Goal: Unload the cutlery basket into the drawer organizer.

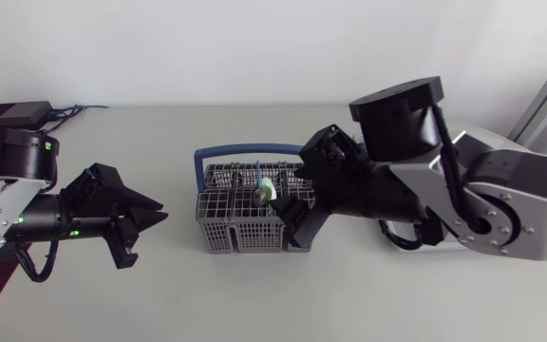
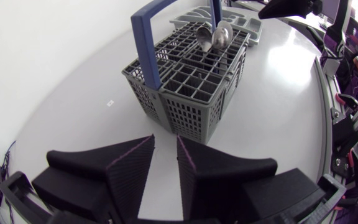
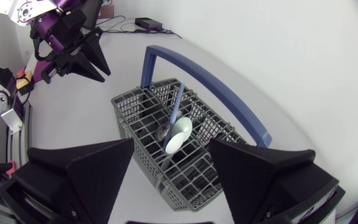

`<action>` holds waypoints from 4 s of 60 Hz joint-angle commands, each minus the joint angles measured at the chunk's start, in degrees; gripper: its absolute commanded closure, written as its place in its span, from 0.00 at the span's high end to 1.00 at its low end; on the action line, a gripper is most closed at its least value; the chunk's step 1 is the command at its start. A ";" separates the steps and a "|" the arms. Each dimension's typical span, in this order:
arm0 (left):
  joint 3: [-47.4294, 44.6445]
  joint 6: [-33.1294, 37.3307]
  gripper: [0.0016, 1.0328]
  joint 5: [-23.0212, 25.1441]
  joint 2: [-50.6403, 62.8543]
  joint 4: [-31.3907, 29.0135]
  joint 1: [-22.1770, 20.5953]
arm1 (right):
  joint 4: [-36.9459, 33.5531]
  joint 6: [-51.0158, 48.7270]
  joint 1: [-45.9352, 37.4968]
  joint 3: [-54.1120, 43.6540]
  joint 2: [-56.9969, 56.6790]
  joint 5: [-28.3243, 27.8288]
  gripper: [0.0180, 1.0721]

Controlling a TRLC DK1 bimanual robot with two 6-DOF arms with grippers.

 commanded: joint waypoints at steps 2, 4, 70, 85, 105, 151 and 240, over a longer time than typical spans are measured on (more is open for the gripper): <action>-1.57 -0.02 0.43 0.70 -0.45 -0.28 0.46 | 1.95 0.97 0.45 2.35 2.95 0.82 0.83; -1.48 -0.02 0.43 0.70 -0.45 -0.28 0.37 | 2.12 0.89 0.45 2.96 3.83 0.82 0.83; -0.43 -1.34 0.43 0.70 0.78 -0.10 -1.30 | 4.76 -1.31 1.33 11.93 15.96 3.99 0.06; -0.69 -1.52 0.43 0.70 0.69 -0.01 -2.00 | 5.64 -1.58 2.12 10.61 11.83 3.99 0.06; -1.13 -2.13 0.43 0.70 -0.10 -0.01 -2.53 | 5.02 -2.10 4.84 7.88 2.42 5.39 0.06; 0.01 -5.38 0.43 0.00 -7.40 -4.50 -7.01 | -21.43 0.18 -9.83 16.58 -20.08 -4.19 0.06; 20.23 -12.33 0.43 -2.11 8.34 -14.60 -18.35 | -34.70 -3.51 -44.02 46.99 47.51 -15.44 0.28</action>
